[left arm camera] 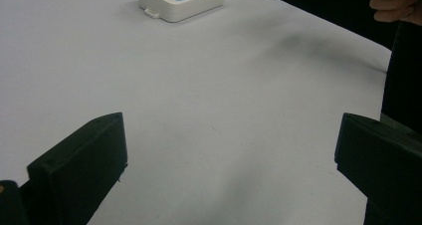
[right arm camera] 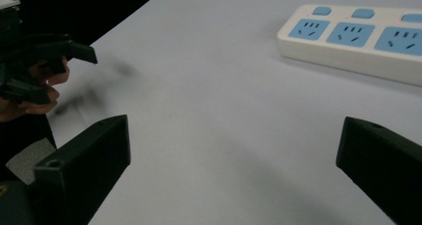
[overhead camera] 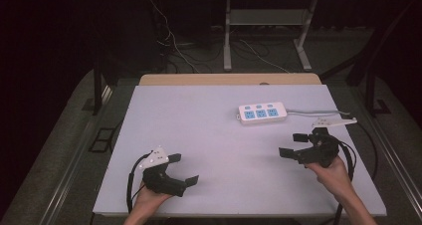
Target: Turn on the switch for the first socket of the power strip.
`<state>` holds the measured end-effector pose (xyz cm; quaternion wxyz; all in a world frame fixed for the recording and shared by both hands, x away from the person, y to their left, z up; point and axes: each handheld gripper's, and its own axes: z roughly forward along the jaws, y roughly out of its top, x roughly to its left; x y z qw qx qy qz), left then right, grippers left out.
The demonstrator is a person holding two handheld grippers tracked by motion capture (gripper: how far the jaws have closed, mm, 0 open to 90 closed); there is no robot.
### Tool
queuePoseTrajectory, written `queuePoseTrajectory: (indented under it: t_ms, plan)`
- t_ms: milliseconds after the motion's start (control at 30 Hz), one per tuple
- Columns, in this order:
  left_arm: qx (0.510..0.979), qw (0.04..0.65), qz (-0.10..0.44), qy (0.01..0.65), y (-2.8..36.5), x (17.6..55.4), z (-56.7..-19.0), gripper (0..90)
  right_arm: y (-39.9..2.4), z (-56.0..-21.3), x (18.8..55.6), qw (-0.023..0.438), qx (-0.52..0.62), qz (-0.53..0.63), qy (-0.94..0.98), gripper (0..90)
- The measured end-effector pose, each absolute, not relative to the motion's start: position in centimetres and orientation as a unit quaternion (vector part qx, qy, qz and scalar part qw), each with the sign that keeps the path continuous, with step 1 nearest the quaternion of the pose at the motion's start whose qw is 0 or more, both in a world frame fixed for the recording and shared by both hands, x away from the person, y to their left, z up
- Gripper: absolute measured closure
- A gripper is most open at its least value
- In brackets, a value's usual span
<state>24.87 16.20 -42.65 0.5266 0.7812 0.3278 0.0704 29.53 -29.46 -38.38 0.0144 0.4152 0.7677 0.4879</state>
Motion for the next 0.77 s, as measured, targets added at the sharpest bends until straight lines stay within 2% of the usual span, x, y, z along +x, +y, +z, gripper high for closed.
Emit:
queuePoseTrajectory:
  t_ms: [267, 767]
  plan:
    - [0.781, 0.527, 0.071, 0.328, 16.2, 24.8, -42.7, 0.0, -29.3, -40.0, 27.1, 0.009, 0.408, 0.490, 0.770, 0.3]
    - [0.784, 0.522, 0.069, 0.328, 16.1, 24.9, -42.7, 0.0, -30.1, -41.9, 23.9, 0.028, 0.415, 0.484, 0.770, 0.3]
